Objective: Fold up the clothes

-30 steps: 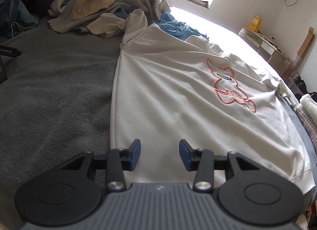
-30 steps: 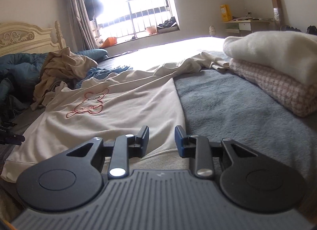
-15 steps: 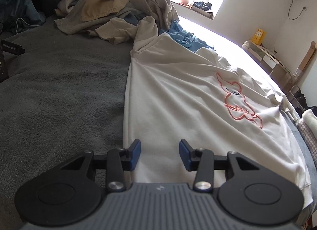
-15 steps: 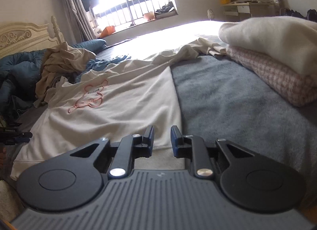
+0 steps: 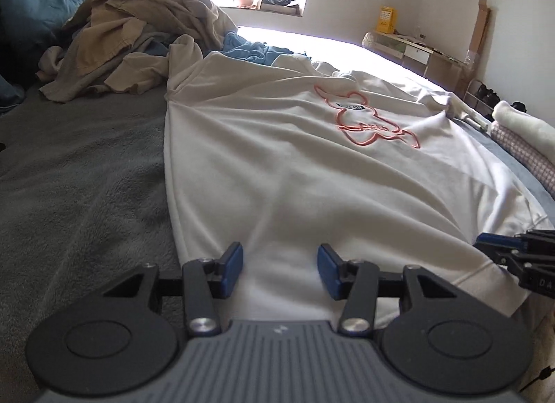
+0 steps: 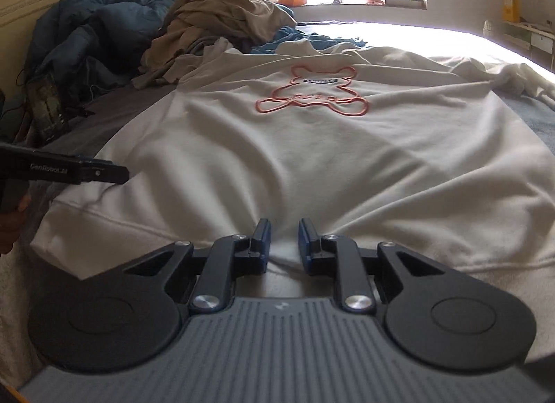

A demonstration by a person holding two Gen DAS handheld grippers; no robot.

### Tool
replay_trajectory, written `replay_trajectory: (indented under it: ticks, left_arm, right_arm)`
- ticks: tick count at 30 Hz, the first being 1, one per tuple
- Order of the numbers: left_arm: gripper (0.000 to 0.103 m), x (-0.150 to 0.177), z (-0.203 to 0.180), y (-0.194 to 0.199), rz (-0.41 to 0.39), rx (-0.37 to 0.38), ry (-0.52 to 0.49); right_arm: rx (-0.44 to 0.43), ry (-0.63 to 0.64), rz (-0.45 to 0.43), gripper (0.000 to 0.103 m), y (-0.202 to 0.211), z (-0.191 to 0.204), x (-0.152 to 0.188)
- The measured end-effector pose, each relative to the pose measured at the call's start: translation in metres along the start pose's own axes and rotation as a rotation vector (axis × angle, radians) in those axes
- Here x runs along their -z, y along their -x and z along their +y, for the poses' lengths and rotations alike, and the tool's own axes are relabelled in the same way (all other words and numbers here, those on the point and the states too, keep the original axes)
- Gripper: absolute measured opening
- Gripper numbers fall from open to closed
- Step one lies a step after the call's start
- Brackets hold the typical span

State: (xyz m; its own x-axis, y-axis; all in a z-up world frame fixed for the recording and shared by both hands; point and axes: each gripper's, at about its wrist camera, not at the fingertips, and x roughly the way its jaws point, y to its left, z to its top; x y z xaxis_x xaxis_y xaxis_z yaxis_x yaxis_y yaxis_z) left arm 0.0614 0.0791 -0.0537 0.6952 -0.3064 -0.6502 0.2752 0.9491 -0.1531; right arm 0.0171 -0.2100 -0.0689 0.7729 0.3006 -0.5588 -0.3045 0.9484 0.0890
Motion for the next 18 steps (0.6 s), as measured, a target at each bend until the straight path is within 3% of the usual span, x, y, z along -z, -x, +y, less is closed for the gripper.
replay_trajectory:
  ticks: [5, 10, 12, 15, 17, 18]
  left_arm:
    - [0.049, 0.008, 0.018, 0.021, 0.019, 0.015, 0.022]
    - [0.05, 0.013, 0.027, 0.039, 0.035, -0.015, 0.044]
    - [0.05, 0.014, 0.037, 0.048, 0.041, -0.021, 0.073]
    - [0.05, 0.013, 0.053, 0.066, 0.015, -0.036, 0.104]
    - [0.05, 0.01, 0.065, 0.077, 0.003, -0.062, 0.124]
    - [0.05, 0.008, 0.07, 0.083, 0.001, -0.079, 0.131]
  right_arm:
    - [-0.034, 0.064, -0.034, 0.015, 0.022, 0.017, -0.019]
    - [-0.023, -0.016, -0.036, 0.016, -0.027, 0.018, -0.037]
    - [-0.075, 0.091, -0.012, 0.016, -0.036, 0.059, -0.022]
    - [-0.148, 0.349, -0.035, 0.005, -0.027, 0.124, -0.006]
    - [-0.191, 0.392, -0.052, 0.005, -0.022, 0.135, -0.014]
    - [-0.175, 0.355, -0.065, 0.005, -0.026, 0.128, -0.027]
